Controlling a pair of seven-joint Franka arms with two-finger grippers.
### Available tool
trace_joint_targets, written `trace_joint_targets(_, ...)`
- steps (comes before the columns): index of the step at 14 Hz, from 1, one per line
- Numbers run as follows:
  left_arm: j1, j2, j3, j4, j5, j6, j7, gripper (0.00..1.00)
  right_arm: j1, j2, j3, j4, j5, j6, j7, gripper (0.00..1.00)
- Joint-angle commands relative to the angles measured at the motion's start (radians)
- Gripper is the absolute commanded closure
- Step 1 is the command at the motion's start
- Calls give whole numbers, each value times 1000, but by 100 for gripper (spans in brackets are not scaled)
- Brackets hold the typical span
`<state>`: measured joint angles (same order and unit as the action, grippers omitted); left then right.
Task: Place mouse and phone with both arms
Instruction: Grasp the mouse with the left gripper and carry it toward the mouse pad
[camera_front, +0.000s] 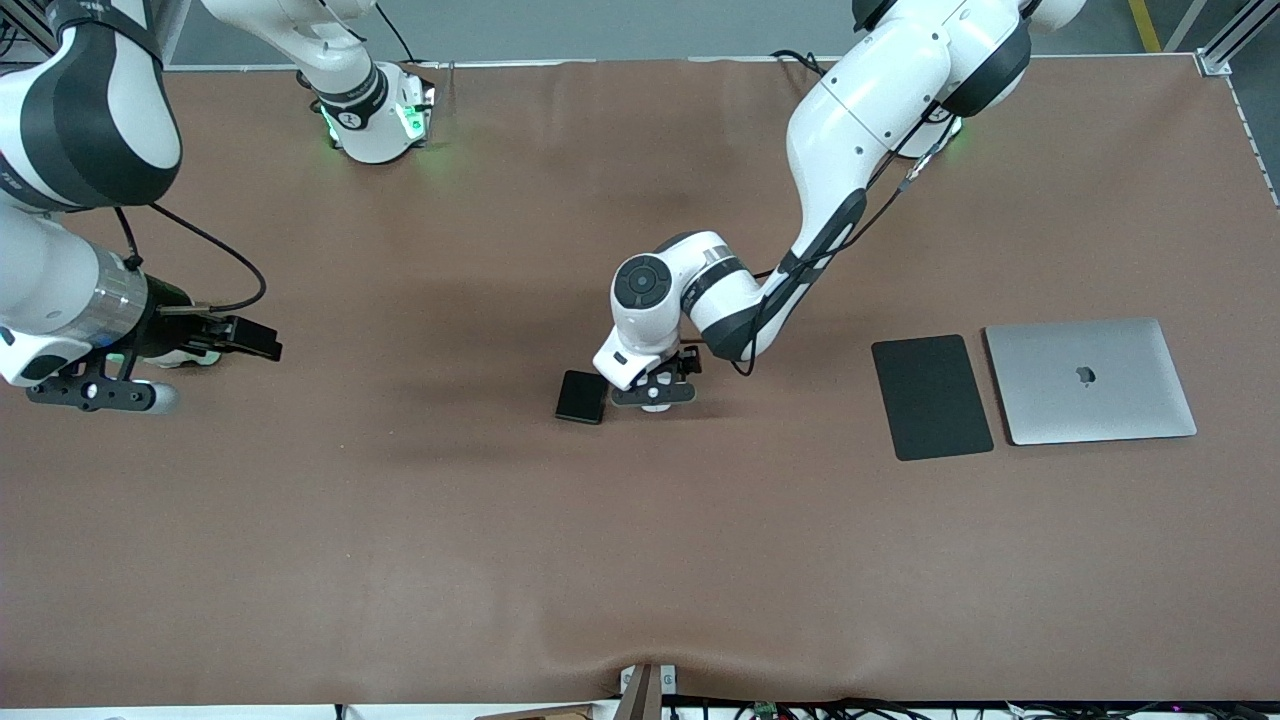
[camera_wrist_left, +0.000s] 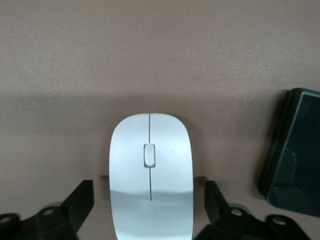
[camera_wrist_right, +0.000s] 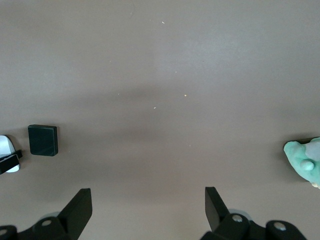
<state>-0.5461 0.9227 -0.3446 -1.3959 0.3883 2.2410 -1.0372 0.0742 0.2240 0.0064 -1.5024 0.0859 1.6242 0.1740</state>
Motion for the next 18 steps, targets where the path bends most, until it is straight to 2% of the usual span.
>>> trace_joint_targets(1,-2,18,-1,15,26,29,-37,57,6,5,-2,10,15,-4,44,0)
trace_joint_targets(2,0,13,-1,17,21,29,-37,72,7,6,-2,4,15,-4,54,0)
trace_joint_targets(3,9,4,-1,20,17,28,-35,81,10,6,-2,-8,15,-1,55,0)
trace_joint_targets(5,24,-50,-11,17,12,-22,-35,82,10,5,-2,-13,50,-3,67,0)
trace_joint_targets(7,63,-152,-42,18,-50,-154,-17,82,21,5,0,-25,69,5,131,0)
trace_joint_targets(10,208,-365,-154,15,-173,-369,67,82,70,5,0,-45,71,28,151,0)
trace_joint_targets(13,378,-505,-198,-11,-267,-549,207,82,130,6,-2,-64,71,43,232,0)
trace_joint_targets(18,693,-767,-203,-300,-322,-554,477,82,186,40,0,-62,75,115,259,0)
